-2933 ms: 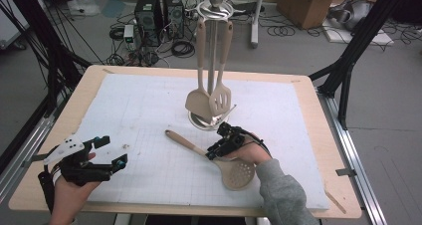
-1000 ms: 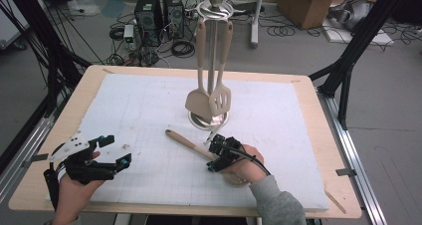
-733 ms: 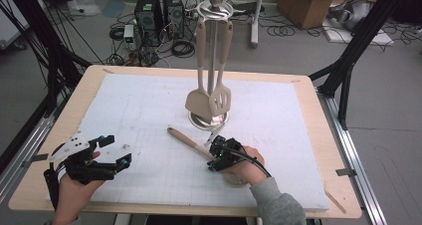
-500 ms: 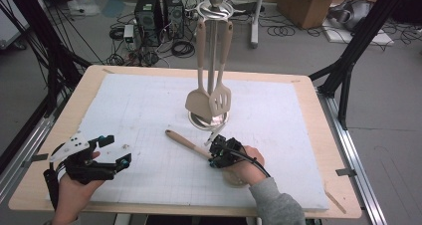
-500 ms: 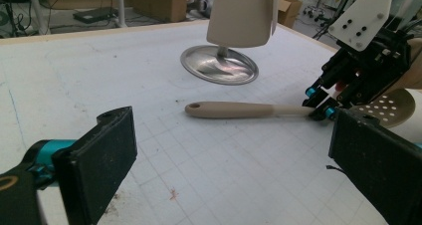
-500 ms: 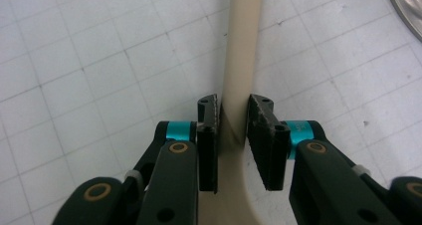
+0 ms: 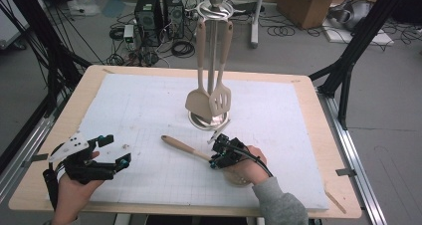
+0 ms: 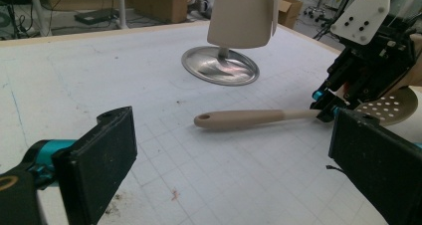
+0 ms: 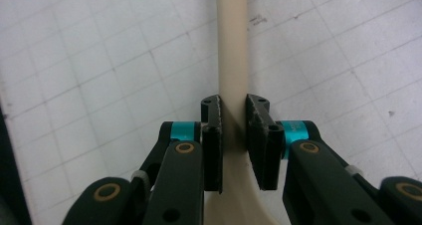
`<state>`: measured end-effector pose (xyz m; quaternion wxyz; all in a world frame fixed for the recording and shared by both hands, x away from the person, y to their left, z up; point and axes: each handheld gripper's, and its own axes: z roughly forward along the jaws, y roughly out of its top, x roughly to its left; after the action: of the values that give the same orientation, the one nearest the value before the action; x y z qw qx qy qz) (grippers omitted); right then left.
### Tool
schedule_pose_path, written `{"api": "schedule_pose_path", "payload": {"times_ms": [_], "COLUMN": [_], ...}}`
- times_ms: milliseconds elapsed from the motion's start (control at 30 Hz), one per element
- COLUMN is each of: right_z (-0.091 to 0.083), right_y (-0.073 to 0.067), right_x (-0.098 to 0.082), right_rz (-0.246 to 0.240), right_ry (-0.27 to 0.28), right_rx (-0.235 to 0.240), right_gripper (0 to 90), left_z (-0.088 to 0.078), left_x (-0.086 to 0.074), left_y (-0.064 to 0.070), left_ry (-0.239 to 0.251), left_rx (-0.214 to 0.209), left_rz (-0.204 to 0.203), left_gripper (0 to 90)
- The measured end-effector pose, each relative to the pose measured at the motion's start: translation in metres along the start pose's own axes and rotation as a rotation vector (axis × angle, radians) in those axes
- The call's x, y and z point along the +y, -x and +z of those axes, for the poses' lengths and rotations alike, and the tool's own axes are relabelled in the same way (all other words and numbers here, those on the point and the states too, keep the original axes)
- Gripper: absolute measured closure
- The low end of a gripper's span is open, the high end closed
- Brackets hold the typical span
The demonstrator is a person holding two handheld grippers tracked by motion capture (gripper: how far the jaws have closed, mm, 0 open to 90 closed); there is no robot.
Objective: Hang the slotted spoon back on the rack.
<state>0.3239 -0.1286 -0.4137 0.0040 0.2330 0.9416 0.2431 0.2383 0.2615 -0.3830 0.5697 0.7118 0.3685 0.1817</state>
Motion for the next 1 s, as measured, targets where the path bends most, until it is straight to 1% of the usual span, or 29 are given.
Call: {"api": "schedule_pose_path", "payload": {"times_ms": [33,67,233,333,367,433,467,567,633,733,867,1000], "right_z": [-0.001,-0.005,-0.019,-0.029,-0.031,-0.037,-0.040,-0.048,-0.054,-0.062,-0.072,-0.082], "right_y": [0.000,0.000,0.001,0.002,0.003,0.003,0.004,0.005,0.007,0.008,0.009,0.009], "right_x": [0.000,-0.001,-0.005,-0.007,-0.008,-0.010,-0.011,-0.014,-0.017,-0.019,-0.022,-0.024], "right_rz": [-0.008,-0.001,-0.011,-0.011,-0.024,-0.010,-0.017,-0.008,-0.008,-0.010,-0.018,-0.043], "right_ry": [0.010,0.019,0.071,0.098,0.110,0.129,0.136,0.164,0.189,0.211,0.241,0.270], "right_rx": [0.002,0.006,0.005,0.012,0.009,0.014,0.015,0.023,0.026,0.026,0.018,0.015], "right_gripper": [78.2,78.1,78.2,78.2,78.2,78.2,78.2,78.2,78.2,78.2,78.2,78.2], "left_z": [-0.001,-0.001,-0.002,-0.001,-0.001,0.000,0.000,0.001,0.002,0.003,0.004,0.005], "left_x": [0.000,0.000,0.001,0.002,0.002,0.001,0.001,0.001,0.001,0.001,0.001,0.002], "left_y": [0.000,0.000,0.001,0.001,0.001,0.001,0.001,0.000,0.000,0.000,-0.001,-0.001], "left_ry": [0.002,0.002,0.008,0.008,0.007,0.005,0.003,-0.001,-0.002,0.001,0.002,0.001], "left_rx": [0.000,-0.001,0.000,0.000,0.000,-0.001,-0.001,-0.003,-0.005,-0.007,-0.008,-0.010], "left_rz": [0.000,0.001,0.003,0.004,0.004,0.003,0.002,0.003,0.004,0.000,-0.001,-0.003], "left_gripper": [5.4,5.5,5.4,5.5,5.5,5.5,5.4,5.5,5.4,5.5,5.4,5.5]}}
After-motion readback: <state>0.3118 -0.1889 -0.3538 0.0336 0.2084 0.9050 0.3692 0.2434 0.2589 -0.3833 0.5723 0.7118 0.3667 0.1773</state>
